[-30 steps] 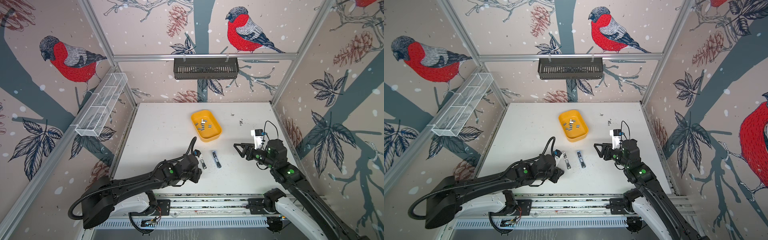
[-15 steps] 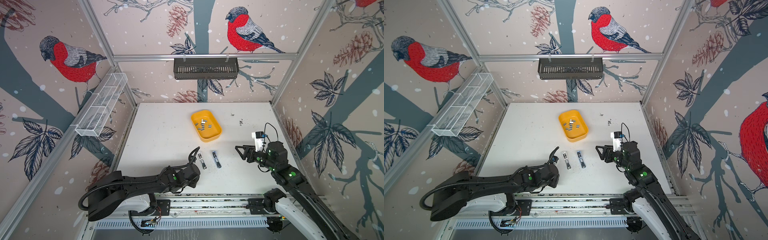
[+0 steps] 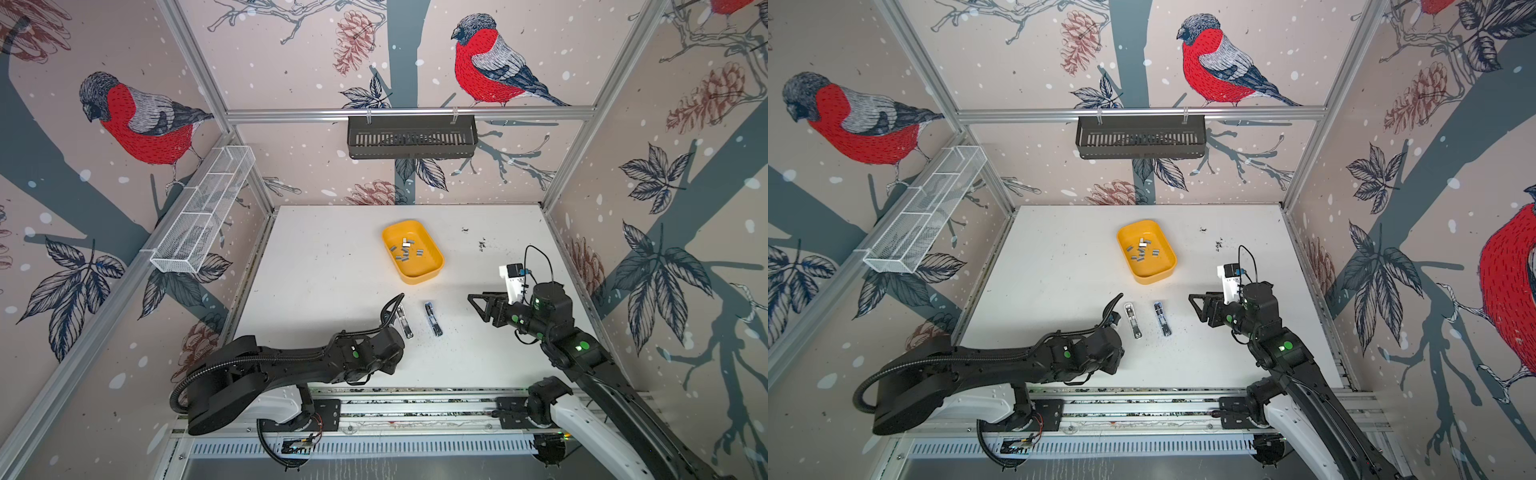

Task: Load the staples into the stapler

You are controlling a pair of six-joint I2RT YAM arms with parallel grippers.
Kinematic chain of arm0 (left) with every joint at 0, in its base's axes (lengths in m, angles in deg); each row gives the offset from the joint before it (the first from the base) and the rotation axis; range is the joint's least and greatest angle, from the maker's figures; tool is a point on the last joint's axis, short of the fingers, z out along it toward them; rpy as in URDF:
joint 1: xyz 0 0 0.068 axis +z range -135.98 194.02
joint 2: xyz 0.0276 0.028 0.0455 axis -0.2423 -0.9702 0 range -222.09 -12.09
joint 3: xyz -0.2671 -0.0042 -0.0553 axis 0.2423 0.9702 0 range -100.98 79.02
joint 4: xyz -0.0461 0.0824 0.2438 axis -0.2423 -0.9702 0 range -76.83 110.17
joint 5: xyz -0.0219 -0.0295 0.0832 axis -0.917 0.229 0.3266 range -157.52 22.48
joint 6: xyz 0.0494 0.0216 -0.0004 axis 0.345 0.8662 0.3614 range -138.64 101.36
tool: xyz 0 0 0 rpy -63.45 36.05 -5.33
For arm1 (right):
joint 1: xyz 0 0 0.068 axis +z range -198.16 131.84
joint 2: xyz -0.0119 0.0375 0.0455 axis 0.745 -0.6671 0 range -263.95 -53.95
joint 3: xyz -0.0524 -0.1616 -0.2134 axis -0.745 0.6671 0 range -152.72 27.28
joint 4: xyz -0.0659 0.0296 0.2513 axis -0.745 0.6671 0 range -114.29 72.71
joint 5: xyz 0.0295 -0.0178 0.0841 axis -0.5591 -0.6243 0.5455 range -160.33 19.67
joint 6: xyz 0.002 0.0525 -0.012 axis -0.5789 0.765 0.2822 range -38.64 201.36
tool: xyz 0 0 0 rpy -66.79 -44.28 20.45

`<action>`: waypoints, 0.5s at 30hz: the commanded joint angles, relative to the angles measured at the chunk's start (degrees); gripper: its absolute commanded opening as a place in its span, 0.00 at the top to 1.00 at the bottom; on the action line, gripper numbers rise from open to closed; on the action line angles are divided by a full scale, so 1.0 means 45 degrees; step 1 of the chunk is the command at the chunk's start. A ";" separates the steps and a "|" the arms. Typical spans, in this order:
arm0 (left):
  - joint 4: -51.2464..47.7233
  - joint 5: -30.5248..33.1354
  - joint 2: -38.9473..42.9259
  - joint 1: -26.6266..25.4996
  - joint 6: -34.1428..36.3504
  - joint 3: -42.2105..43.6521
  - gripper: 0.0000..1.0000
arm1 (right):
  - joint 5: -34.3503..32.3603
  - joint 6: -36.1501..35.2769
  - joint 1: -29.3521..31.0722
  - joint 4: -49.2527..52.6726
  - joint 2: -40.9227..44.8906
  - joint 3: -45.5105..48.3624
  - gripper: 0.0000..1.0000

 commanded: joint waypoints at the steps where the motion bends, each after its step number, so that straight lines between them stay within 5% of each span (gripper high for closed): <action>1: -0.0674 -0.0153 0.0197 -0.0005 -0.0186 0.0067 0.61 | 0.0146 -0.0233 0.0001 -0.0238 -0.0006 0.0034 0.35; 15: -0.0734 -0.0967 -0.0144 -0.0039 0.0605 0.0011 0.73 | 0.0117 -0.0185 -0.0006 -0.0321 0.0083 0.0286 0.35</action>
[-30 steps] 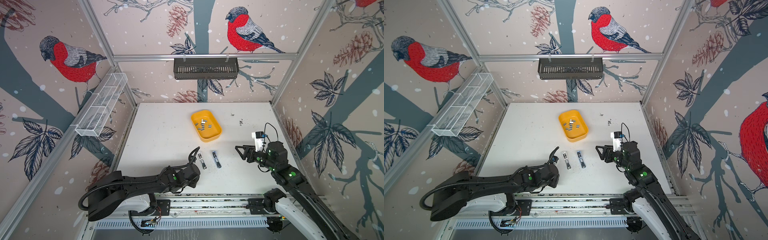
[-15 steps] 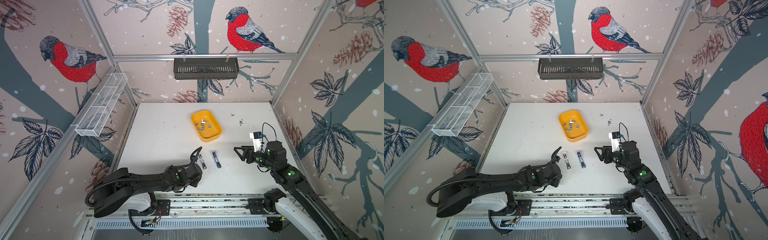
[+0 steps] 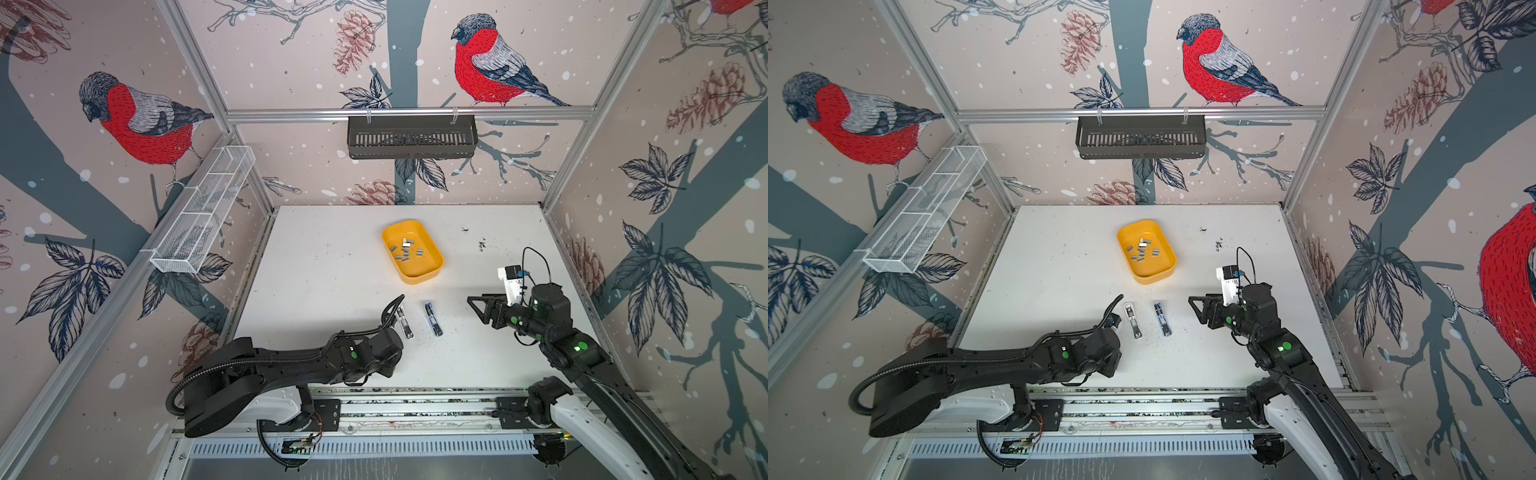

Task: Load the staples into the stapler

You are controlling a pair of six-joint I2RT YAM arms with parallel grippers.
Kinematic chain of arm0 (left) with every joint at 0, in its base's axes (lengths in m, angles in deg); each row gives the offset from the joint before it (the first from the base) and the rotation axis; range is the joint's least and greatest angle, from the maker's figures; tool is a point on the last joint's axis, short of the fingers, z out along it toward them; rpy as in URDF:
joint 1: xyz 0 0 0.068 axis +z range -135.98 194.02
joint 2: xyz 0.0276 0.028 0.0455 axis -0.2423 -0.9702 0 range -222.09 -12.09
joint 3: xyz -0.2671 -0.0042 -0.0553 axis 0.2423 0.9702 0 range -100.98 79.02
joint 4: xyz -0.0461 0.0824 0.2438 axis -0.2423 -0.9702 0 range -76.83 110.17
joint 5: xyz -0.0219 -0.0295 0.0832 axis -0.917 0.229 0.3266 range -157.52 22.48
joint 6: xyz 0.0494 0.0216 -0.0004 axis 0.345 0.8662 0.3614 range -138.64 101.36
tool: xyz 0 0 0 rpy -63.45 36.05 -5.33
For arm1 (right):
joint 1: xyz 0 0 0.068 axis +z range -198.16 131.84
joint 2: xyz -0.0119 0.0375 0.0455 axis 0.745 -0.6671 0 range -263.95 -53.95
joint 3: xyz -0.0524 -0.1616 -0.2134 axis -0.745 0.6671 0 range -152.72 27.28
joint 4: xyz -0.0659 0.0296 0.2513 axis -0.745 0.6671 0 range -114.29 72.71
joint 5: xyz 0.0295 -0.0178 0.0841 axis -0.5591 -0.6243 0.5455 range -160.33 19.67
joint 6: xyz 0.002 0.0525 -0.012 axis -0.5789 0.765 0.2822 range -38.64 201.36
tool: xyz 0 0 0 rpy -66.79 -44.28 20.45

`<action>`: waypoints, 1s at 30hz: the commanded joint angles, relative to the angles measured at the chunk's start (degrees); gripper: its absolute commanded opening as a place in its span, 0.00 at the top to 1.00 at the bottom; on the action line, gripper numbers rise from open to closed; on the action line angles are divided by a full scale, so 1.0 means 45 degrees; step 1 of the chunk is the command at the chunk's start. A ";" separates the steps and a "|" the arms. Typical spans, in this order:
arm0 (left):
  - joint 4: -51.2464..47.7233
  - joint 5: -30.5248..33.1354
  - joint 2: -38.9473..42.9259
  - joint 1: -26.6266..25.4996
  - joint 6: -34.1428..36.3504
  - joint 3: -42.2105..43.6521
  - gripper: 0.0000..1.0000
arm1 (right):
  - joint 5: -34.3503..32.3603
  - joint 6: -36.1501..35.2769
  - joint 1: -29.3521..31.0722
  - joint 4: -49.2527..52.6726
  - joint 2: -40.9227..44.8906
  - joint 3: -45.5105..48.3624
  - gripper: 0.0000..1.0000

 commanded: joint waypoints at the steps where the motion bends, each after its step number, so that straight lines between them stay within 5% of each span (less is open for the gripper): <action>1: -0.0501 -0.0445 -0.0229 -0.0049 0.0013 -0.0019 0.73 | 0.0058 -0.0068 0.0025 -0.0293 0.0067 0.0016 0.35; 30: -0.2633 -0.0236 -0.0982 -0.0472 -0.0379 -0.0924 0.73 | 0.0039 -0.0002 0.0014 -0.0471 0.0291 0.0231 0.35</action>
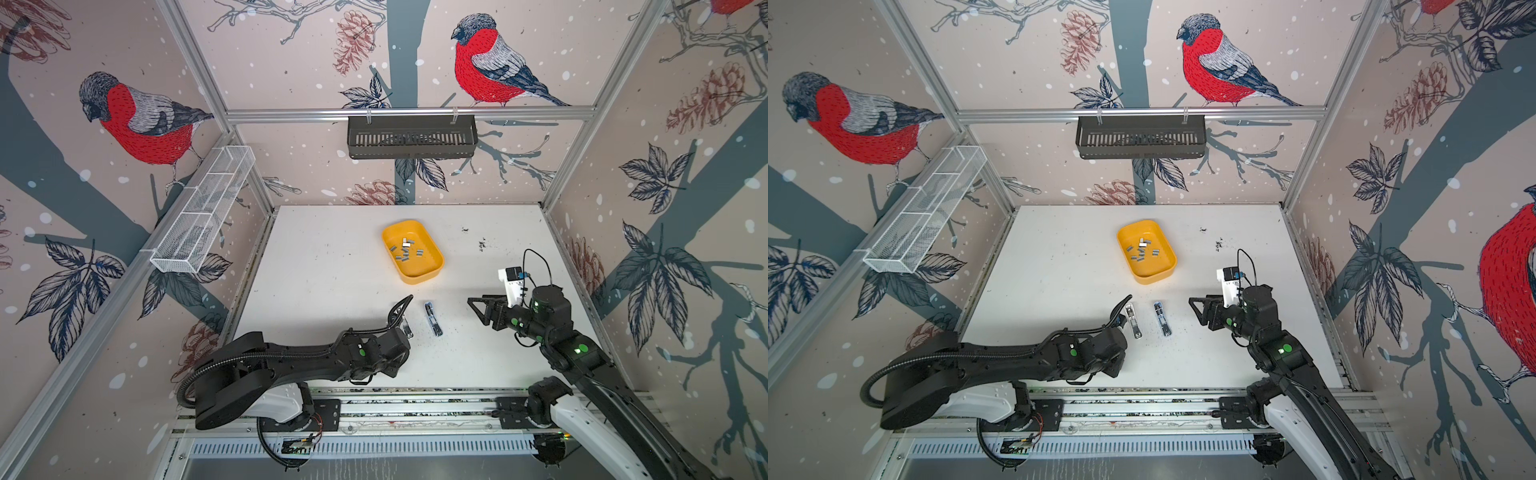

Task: Load the staples into the stapler

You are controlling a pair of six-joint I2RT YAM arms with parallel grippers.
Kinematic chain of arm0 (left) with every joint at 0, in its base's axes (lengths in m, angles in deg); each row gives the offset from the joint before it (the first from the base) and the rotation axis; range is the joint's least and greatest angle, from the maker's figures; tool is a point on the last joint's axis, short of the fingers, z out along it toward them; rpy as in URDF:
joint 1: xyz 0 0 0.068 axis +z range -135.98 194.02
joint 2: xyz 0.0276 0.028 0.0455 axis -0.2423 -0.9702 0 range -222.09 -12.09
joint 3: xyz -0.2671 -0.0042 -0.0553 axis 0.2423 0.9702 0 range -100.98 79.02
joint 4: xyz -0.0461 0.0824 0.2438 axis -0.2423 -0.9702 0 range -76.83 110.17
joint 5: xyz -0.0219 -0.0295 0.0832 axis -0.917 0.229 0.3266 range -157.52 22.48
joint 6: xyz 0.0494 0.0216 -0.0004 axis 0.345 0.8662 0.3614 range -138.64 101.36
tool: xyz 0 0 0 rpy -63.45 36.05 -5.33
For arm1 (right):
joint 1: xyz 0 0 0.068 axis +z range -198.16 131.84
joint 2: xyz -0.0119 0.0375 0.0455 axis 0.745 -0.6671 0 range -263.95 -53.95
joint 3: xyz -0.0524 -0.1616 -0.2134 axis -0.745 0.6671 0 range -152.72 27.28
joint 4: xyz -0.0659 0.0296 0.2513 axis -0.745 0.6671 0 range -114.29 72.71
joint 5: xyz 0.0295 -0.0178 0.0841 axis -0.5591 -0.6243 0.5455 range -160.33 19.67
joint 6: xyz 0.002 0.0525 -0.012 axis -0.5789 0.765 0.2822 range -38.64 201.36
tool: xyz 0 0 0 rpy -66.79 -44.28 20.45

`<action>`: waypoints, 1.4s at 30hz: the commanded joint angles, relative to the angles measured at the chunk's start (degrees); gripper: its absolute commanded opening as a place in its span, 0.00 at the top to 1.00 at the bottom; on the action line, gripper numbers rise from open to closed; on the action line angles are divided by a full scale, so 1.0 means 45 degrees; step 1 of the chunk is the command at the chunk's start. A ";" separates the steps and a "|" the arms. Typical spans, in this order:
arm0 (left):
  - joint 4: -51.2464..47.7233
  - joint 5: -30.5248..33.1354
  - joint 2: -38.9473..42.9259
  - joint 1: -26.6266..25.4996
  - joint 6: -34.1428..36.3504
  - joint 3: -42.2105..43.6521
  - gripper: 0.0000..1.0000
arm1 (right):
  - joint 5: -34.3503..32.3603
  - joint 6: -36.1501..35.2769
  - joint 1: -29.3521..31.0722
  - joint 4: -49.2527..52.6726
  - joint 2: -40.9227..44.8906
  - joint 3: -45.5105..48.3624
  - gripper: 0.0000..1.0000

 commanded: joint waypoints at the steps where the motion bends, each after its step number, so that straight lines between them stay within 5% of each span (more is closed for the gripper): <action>1: -0.1906 -0.0299 -0.0188 -0.0134 -0.0330 -0.0100 0.73 | 0.0063 -0.0011 0.0007 -0.0464 0.0036 0.0061 0.35; 42: -0.3594 -0.0336 -0.1969 -0.0417 -0.1093 -0.1230 0.80 | 0.0219 0.0001 -0.0025 -0.0705 0.0093 0.0198 0.35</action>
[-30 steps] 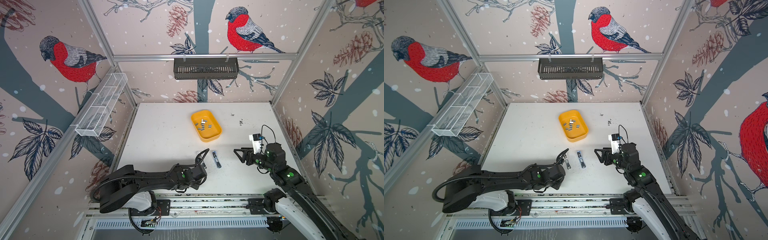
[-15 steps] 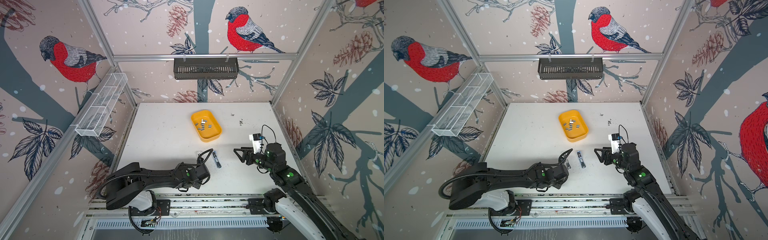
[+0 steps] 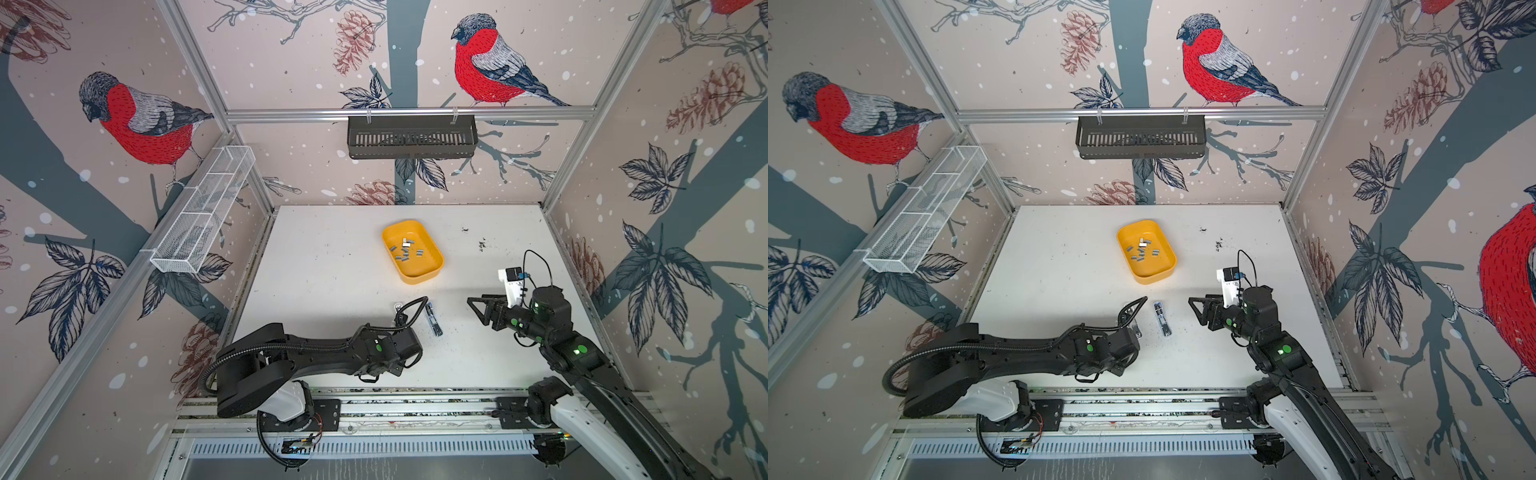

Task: Load the staples into the stapler

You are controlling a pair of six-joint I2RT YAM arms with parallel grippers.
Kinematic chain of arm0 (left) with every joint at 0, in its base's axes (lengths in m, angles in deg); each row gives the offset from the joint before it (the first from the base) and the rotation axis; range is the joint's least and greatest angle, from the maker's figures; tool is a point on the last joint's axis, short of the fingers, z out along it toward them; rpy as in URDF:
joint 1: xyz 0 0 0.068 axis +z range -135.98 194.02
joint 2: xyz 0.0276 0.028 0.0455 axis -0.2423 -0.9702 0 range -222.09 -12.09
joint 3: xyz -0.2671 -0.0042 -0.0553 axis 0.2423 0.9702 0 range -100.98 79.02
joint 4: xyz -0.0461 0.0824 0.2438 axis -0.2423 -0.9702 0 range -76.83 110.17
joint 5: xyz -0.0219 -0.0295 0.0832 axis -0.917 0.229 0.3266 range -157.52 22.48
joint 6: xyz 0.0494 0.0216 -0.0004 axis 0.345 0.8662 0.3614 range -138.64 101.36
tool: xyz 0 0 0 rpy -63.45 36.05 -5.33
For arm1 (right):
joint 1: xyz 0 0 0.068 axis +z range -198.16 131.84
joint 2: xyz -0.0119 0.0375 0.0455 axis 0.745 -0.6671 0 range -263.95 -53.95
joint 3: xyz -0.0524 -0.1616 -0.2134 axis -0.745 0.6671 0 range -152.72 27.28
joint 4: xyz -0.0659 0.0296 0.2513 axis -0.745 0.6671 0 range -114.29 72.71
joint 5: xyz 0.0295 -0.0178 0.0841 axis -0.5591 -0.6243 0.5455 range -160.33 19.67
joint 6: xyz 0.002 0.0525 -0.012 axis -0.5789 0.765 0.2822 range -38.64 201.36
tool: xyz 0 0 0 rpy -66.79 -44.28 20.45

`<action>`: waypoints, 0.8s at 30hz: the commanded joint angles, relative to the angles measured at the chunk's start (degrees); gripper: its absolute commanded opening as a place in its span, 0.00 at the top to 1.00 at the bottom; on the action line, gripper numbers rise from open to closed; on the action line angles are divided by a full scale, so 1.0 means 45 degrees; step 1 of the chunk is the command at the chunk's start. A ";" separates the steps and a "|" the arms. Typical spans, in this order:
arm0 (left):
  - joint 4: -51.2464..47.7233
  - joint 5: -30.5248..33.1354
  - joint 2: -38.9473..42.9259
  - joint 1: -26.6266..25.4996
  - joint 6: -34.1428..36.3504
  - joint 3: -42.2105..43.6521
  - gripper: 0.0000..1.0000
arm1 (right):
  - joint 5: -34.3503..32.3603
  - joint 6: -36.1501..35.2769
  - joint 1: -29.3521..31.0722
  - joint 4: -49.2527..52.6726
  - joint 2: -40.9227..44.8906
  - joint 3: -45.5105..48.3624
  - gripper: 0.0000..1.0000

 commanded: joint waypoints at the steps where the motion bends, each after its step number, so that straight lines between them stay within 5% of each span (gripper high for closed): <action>1: -0.1678 -0.1400 -0.0199 -0.0015 -0.0383 0.0353 0.79 | 0.0161 -0.0014 0.0003 -0.0329 0.0025 -0.0001 0.35; 24: -0.2636 -0.1534 0.0005 -0.0126 -0.0607 0.0378 0.77 | 0.0149 0.0011 -0.0011 -0.0386 0.0040 0.0077 0.35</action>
